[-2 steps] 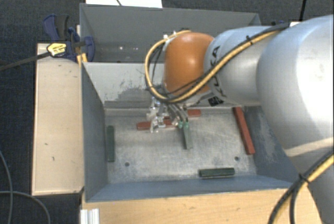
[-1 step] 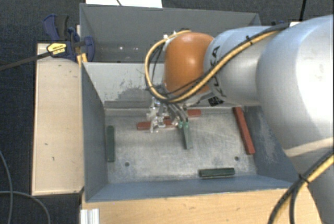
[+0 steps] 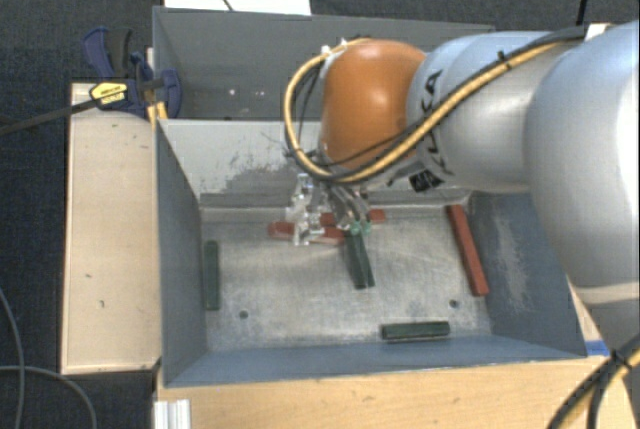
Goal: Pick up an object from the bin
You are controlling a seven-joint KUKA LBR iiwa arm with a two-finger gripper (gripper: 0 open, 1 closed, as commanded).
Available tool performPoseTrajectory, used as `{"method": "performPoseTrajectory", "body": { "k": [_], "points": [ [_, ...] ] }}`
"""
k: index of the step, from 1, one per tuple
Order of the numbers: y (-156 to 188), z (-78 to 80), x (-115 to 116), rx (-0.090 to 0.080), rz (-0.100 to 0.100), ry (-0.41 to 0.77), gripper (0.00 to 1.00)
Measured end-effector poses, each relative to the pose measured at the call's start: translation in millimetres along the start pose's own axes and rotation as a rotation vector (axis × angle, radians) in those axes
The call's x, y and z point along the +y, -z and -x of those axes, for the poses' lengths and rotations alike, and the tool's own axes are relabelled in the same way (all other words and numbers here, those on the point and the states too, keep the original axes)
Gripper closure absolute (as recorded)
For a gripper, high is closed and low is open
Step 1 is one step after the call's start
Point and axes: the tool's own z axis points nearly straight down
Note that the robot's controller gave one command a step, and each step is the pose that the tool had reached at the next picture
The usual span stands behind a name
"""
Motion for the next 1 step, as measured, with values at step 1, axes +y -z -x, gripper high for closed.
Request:
{"method": "performPoseTrajectory", "body": {
  "k": [1],
  "points": [
    [104.1,0.9,-0.2,-0.003,0.000,-0.037,1.00]
  ]
}}
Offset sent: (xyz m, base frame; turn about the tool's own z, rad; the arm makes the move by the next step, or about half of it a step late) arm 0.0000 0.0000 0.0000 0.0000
